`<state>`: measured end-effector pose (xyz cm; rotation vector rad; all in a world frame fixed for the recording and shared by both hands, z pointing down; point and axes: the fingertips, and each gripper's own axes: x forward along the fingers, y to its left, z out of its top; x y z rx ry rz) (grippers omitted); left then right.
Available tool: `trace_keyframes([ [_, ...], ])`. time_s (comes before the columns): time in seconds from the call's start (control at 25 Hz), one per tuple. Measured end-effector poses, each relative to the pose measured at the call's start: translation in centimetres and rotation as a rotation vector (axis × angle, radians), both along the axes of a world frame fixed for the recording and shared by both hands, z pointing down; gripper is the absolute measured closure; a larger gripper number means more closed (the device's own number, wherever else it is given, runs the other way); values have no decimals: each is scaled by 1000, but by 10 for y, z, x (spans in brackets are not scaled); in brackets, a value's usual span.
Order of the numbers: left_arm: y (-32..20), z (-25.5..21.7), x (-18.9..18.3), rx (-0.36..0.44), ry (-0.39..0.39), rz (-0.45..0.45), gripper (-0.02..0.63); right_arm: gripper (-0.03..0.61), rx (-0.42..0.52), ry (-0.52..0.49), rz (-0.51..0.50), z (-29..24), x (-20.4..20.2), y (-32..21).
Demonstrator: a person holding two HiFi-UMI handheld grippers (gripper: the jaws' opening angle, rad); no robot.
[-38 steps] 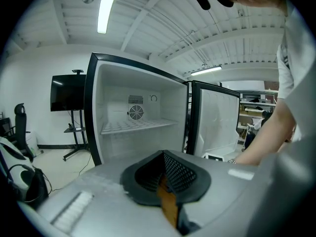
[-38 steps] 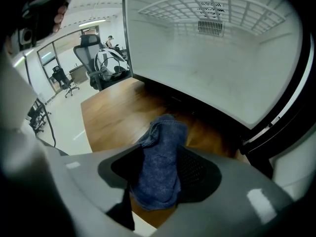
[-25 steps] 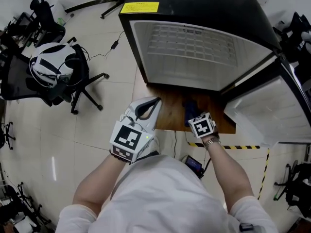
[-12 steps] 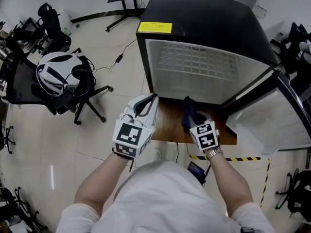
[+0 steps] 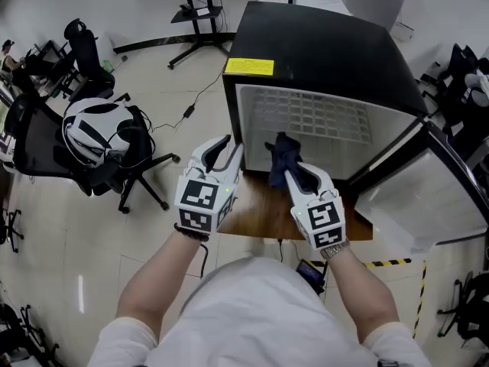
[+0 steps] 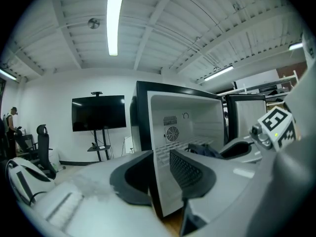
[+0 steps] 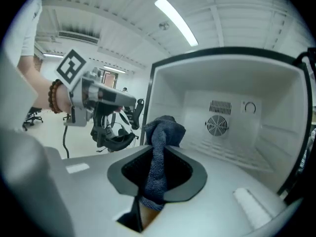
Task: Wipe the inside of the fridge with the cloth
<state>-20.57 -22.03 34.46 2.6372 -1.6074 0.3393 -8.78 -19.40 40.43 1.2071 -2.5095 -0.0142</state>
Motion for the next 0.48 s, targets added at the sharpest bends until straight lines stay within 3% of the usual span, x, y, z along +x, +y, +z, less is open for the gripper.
trace_keyframes([
  [0.24,-15,-8,-2,7,-9,12,494,508,238,-56,-67,-78,-36,-11],
  [0.48,-27,-13,-5,5,-13,23,479,509,313,-51,-86,-102,-58,-30],
])
